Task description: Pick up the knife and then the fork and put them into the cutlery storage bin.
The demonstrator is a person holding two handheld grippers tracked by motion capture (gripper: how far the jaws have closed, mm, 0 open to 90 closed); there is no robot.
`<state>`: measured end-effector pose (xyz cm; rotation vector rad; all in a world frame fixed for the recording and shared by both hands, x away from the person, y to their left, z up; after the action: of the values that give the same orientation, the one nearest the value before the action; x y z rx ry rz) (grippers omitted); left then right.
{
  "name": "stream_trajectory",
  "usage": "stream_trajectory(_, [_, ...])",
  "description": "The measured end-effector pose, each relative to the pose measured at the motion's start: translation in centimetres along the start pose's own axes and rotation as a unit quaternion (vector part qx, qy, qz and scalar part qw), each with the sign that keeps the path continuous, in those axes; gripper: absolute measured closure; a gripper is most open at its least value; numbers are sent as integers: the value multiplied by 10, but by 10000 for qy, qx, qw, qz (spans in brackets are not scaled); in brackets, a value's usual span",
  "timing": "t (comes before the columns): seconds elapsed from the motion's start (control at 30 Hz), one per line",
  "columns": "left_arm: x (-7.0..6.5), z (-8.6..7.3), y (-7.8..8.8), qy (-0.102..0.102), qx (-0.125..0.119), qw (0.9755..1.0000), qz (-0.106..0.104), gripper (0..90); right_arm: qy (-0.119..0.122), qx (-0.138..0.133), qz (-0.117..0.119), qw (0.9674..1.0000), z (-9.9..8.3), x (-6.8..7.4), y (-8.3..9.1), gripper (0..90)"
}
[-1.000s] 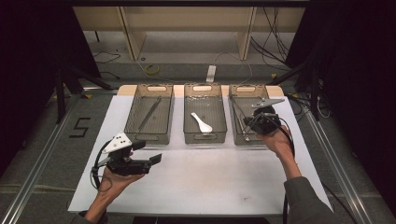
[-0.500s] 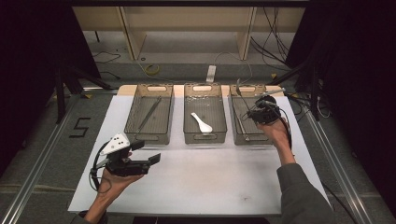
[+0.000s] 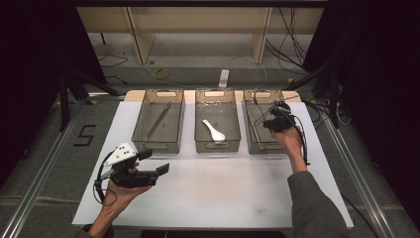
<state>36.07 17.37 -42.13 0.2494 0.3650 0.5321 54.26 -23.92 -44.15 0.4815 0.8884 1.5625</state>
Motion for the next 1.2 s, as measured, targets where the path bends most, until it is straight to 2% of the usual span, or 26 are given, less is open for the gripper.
stream_trajectory(0.13, [0,0,0,-27,60,10000,-4,160,-11,75,-8,10000,-2,0,-3,874])
stream_trajectory(0.47, [0,0,0,-3,36,10000,-29,160,-45,242,-62,9997,-4,2,-11,865])
stream_trajectory(0.53, [0,0,0,-1,27,10000,-32,160,-80,245,-94,9996,-4,2,-12,840])
stream_trajectory(0.67, [0,1,0,-15,33,10000,-40,160,-107,80,-47,9999,0,2,-7,801])
stream_trajectory(0.83, [0,1,1,3,26,10000,-55,161,-86,-115,69,9999,2,3,2,702])
stream_trajectory(0.97, [0,1,1,14,29,10000,-61,160,-93,-314,267,9991,2,6,11,619])
stream_trajectory(1.2, [0,1,1,31,27,10000,-80,160,-80,-693,660,9954,3,16,31,513])
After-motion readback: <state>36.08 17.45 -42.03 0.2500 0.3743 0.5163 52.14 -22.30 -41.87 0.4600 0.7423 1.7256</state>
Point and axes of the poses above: each handheld gripper's, and its own axes: y roughly backward along the jaws, z roughly out of its top, x roughly to its left, the point moved 4 cm from there along -y, roughly forward along the jaws, and after that the axes turned 15 degrees about -z, right-handed, at the moved point
